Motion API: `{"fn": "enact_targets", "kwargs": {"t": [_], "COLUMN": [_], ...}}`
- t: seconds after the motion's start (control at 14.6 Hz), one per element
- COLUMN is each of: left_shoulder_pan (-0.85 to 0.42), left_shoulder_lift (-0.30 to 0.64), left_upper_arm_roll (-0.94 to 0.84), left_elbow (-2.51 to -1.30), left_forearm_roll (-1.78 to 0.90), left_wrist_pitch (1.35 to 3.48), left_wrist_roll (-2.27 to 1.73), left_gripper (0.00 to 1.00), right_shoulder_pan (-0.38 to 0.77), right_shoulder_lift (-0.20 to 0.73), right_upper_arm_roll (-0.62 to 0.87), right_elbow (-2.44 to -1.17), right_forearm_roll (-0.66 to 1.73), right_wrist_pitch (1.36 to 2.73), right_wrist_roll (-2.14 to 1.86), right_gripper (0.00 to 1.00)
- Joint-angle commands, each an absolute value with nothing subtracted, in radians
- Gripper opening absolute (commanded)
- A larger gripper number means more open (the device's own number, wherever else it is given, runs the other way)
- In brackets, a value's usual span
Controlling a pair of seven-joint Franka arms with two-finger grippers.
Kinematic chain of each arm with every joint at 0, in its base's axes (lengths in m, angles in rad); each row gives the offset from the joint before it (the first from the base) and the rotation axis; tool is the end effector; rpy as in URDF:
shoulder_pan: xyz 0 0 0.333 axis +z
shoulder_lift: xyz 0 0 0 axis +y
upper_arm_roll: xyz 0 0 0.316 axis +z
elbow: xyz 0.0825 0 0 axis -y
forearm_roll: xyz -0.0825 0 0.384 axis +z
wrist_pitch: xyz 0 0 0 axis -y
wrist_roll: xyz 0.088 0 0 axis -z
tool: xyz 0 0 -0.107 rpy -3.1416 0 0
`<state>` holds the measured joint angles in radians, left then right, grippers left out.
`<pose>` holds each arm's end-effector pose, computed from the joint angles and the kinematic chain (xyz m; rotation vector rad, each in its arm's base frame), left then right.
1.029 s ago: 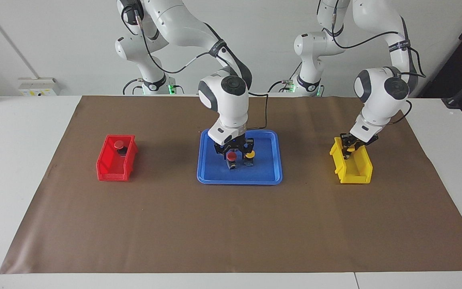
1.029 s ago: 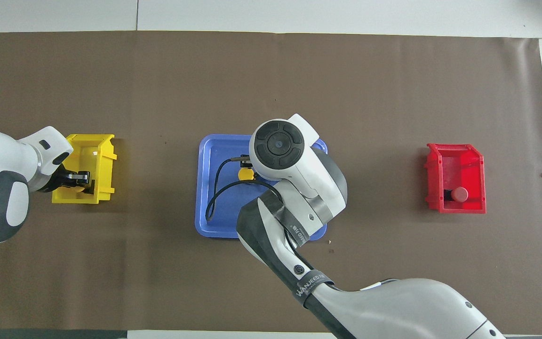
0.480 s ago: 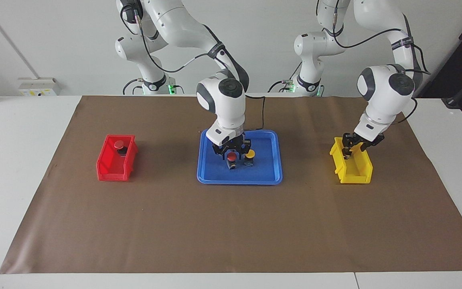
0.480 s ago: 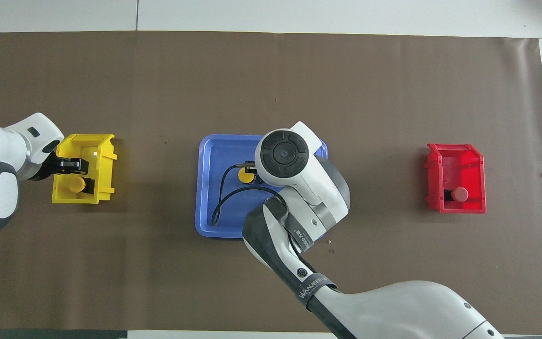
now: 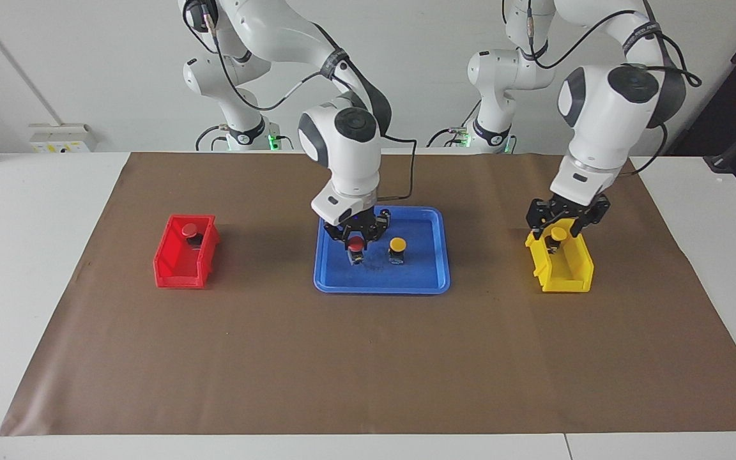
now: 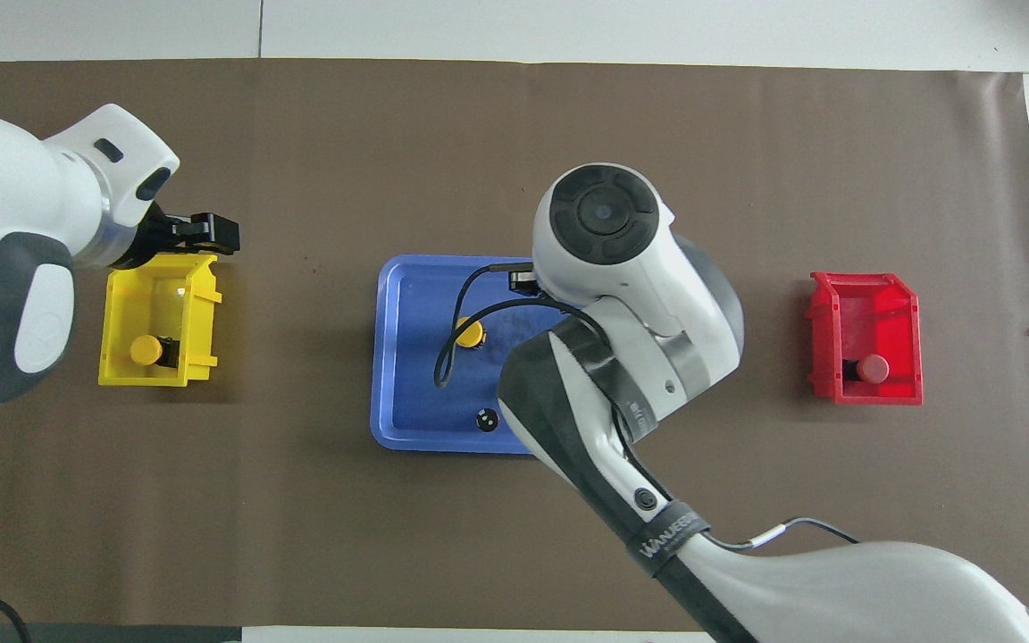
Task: Sort red and yellow buttons by color
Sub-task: 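Carry the red button to the red bin while the left gripper reaches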
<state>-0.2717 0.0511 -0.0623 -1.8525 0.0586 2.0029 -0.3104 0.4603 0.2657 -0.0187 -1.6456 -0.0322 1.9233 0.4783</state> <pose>0.5555 -0.1884 0.4993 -3.1189 0.0706 -0.1725 0.5804 0.2730 0.4599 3.1149 -0.0391 0.0411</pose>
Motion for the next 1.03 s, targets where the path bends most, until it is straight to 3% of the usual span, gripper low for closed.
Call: {"fn": "enact_targets", "kwargs": {"t": [0.0, 0.21, 0.34, 0.62, 0.96], "left_shoulder_pan": [-0.392, -0.527, -0.59, -0.687, -0.69], "left_shoulder_lift": [0.136, 0.214, 0.241, 0.291, 0.298], "left_upper_arm_roll": [-0.051, -0.048, -0.049, -0.048, -0.048], "left_elbow": [-1.839, -1.838, -1.844, -1.847, -1.867], "left_forearm_roll": [0.063, 0.064, 0.064, 0.069, 0.071], "left_wrist_pitch": [2.071, 2.143, 2.167, 2.192, 2.204], "left_wrist_roll": [-0.455, -0.613, -0.662, -0.747, -0.746], "left_gripper": [1.0, 1.0, 0.99, 0.98, 0.94], "right_shoulder_pan": [0.203, -0.038, -0.109, -0.118, -0.117], "right_shoulder_lift": [0.047, -0.015, -0.021, -0.038, -0.04], "right_upper_arm_roll": [-0.005, -0.003, -0.003, -0.002, -0.002], "right_elbow": [-1.878, -1.976, -2.02, -2.129, -2.268], "right_forearm_roll": [-0.032, -0.023, -0.017, -0.015, -0.015], "right_wrist_pitch": [1.923, 1.968, 2.02, 2.161, 2.323], "right_wrist_roll": [0.2, -0.113, -0.225, -0.225, -0.227], "right_gripper": [0.14, 0.14, 0.14, 0.14, 0.14]}}
